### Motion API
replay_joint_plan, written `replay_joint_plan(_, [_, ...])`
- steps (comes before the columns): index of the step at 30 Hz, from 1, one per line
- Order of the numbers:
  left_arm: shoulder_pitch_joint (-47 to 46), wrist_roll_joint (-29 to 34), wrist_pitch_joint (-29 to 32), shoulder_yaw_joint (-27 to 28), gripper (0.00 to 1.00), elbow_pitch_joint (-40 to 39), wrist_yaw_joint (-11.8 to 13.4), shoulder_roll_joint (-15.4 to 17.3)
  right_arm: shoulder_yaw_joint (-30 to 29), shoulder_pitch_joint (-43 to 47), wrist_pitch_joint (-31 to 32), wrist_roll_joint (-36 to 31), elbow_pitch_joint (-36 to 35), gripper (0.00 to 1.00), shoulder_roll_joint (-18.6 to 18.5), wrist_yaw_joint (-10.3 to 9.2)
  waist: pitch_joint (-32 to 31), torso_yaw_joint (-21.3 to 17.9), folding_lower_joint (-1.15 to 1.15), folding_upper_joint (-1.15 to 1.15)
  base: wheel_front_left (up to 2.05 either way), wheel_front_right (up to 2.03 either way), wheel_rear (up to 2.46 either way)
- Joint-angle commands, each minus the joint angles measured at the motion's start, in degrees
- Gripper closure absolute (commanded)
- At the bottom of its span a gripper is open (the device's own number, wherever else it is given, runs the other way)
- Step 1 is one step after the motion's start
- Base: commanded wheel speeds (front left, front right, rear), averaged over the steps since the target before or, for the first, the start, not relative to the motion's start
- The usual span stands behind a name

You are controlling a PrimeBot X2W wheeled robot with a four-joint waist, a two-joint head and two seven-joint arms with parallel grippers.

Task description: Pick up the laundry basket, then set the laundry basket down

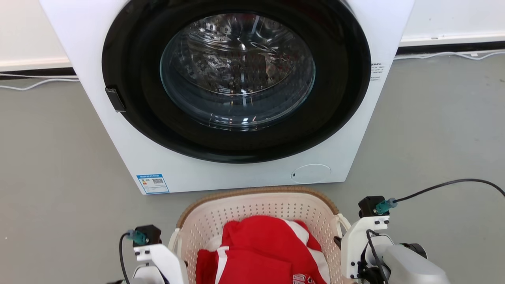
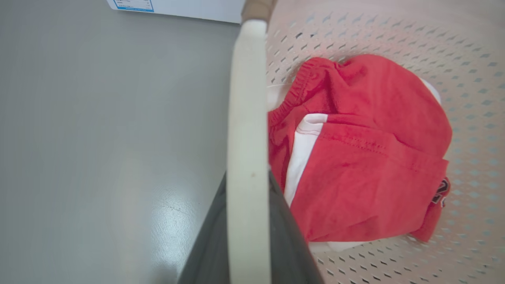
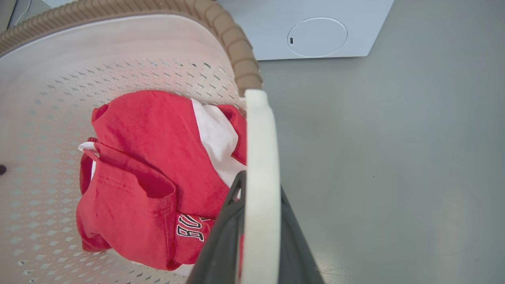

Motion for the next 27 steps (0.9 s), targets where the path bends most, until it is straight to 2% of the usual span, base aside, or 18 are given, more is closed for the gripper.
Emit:
replay_joint_plan(1, [-0.89, -0.65, -0.58, 1.13, 1.0, -0.86, 0.0, 2.52, 1.29, 0.3, 0.99, 0.3, -0.33, 1.0, -0.69, 0.42, -0.24, -0.03, 0.0, 0.0, 0.0, 0.0, 0.0])
replay_joint_plan(27, [-1.01, -5.55, -0.94, -2.98, 1.0, 0.63, 0.0, 2.72, 7.83, -0.07, 1.38, 5.71, -0.65, 1.0, -1.73, 0.42, -0.61, -0.99, 0.0, 0.0, 0.0, 0.0, 0.0])
